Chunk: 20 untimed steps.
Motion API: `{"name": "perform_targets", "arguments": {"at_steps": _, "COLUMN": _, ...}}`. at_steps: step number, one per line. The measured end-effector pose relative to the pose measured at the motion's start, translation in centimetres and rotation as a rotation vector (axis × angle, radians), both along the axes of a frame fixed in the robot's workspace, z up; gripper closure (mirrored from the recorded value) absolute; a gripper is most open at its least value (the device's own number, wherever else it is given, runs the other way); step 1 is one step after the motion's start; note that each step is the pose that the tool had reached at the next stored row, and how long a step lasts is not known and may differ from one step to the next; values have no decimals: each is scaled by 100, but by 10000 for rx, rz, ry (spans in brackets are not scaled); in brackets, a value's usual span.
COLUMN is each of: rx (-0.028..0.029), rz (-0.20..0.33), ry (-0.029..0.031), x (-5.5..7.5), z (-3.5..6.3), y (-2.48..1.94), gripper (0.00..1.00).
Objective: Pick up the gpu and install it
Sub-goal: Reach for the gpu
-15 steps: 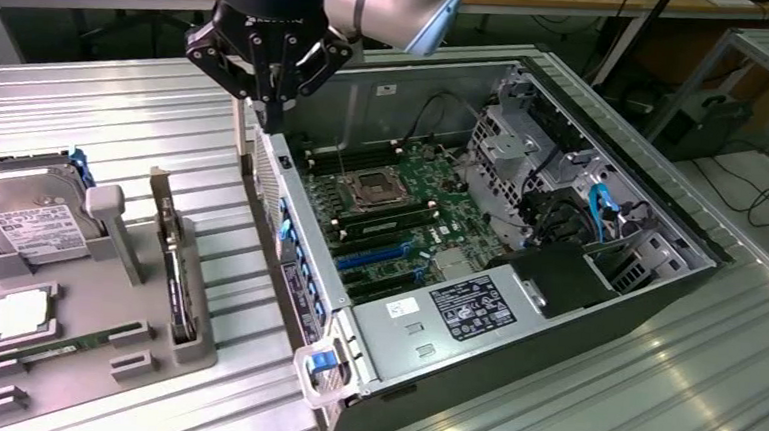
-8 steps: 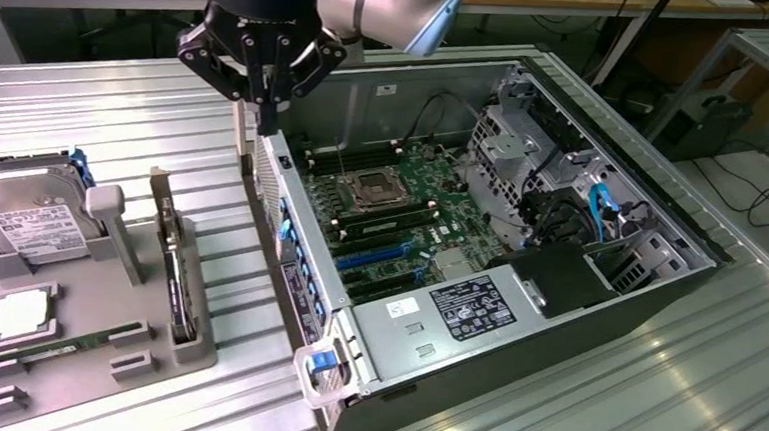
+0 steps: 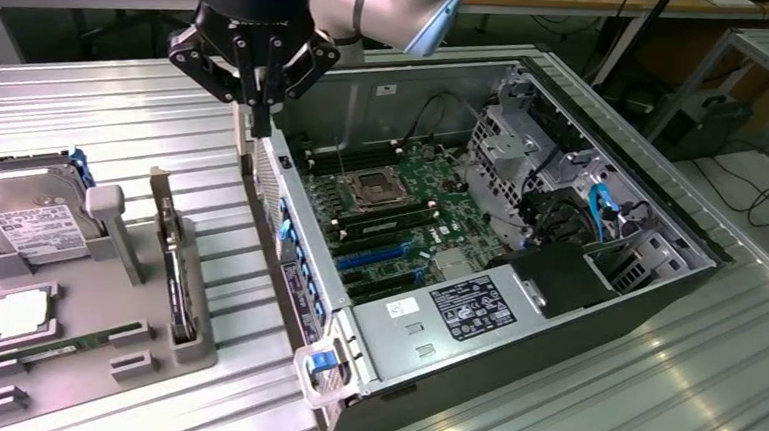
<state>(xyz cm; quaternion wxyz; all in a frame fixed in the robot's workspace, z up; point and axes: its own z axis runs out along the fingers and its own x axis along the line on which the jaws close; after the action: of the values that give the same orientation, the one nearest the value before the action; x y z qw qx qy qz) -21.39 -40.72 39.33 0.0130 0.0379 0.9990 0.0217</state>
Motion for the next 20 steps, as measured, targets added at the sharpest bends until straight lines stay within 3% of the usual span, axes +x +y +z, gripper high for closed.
{"name": "perform_targets", "arguments": {"at_steps": 11, "rx": 0, "rz": 1, "ry": 0, "x": -105, "z": 0, "y": -30, "gripper": 89}}
{"name": "perform_targets", "arguments": {"at_steps": 20, "rx": 0, "rz": 4, "ry": -1, "x": -203, "z": 0, "y": -113, "gripper": 89}}
